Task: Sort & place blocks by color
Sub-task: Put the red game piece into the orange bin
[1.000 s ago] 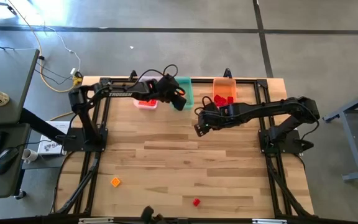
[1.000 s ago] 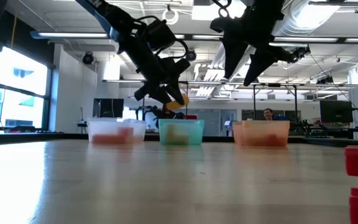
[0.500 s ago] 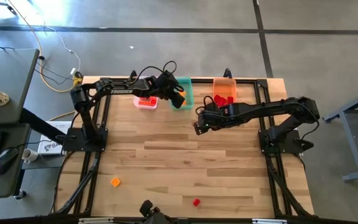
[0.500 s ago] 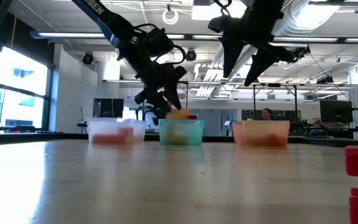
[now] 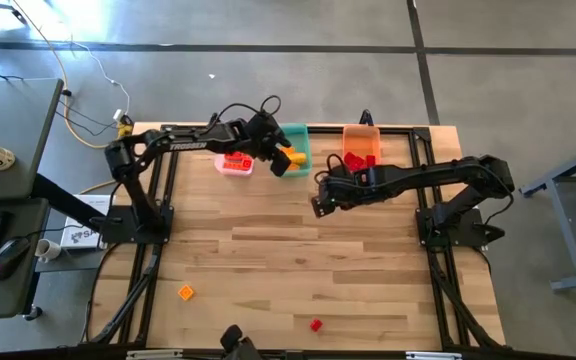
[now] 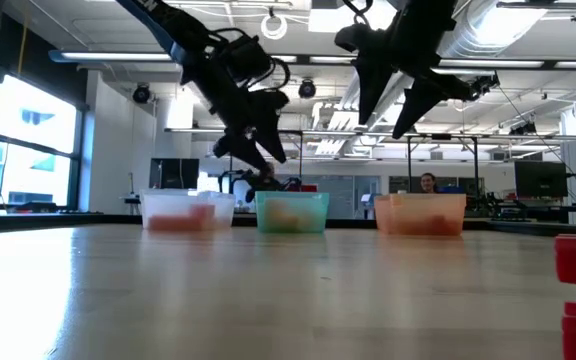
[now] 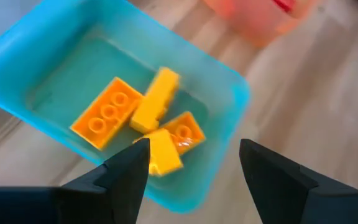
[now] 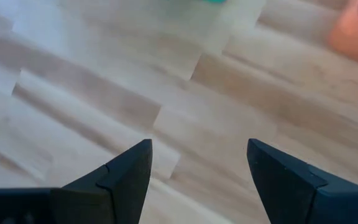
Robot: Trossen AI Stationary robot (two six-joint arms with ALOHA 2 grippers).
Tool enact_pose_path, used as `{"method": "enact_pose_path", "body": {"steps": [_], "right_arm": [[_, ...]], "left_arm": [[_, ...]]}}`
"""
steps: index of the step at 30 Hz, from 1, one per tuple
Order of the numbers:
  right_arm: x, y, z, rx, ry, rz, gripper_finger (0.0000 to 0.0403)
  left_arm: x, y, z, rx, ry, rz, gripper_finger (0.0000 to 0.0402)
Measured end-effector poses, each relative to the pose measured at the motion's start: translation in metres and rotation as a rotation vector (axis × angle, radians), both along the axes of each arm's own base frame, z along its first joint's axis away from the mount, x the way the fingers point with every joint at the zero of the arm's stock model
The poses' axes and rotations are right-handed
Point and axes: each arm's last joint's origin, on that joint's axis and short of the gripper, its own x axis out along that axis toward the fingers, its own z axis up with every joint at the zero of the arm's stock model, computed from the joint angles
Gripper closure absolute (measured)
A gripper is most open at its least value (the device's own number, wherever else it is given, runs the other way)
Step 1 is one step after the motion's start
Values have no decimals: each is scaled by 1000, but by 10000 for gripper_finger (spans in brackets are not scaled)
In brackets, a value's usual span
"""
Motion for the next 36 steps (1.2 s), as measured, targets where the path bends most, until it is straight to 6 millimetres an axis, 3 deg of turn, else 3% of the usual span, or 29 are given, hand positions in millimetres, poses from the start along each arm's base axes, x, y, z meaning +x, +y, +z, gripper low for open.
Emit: {"method": "enact_pose_path", "body": {"steps": [8, 20, 26, 36], "right_arm": [[3, 28, 2, 42, -38, 157, 153], [5, 92, 9, 58, -157, 683, 153], [3, 118, 8, 68, -192, 881, 153], [13, 163, -15, -69, -268, 1274, 153]], "left_arm": [[-25, -26, 40, -27, 28, -97, 165], [-72, -104, 90, -113, 166, -227, 165], [-84, -145, 100, -185, 214, -277, 165], [-78, -197, 103, -243, 213, -210, 165]]}}
